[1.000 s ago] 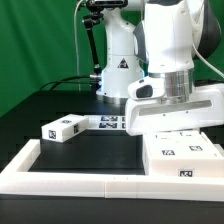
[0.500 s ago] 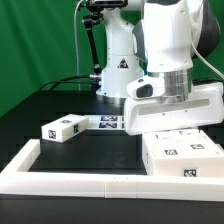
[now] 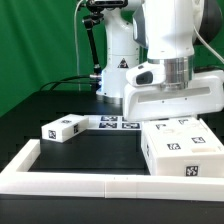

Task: Assemble cabinet

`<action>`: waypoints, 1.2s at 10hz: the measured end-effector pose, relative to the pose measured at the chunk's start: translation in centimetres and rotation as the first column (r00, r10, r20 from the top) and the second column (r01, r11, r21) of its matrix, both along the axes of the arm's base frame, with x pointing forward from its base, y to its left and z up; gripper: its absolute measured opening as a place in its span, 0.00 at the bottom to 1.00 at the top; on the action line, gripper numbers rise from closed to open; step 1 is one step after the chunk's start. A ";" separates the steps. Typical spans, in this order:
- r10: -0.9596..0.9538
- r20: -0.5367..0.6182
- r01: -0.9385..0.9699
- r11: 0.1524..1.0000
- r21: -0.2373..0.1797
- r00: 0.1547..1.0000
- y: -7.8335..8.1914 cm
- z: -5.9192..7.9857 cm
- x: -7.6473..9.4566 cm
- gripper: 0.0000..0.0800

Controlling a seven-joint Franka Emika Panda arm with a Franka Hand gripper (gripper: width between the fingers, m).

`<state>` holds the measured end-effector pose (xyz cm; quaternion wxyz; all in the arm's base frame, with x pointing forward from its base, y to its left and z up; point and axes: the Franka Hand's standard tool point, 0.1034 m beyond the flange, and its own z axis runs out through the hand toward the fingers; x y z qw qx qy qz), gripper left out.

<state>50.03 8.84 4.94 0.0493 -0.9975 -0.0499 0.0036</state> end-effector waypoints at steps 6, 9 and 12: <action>0.040 -0.006 -0.040 0.999 0.001 0.999 -0.8 0.6 0.3 0.54; 0.045 -0.014 -0.045 0.999 0.000 0.999 -0.7 0.7 0.2 0.50; 0.048 -0.015 -0.048 0.999 0.001 0.999 -0.9 1.4 0.5 0.48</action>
Offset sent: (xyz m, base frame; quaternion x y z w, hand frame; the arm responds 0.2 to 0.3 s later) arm 0.0080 -0.0022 0.0286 0.0202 -0.0087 -0.0154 0.9996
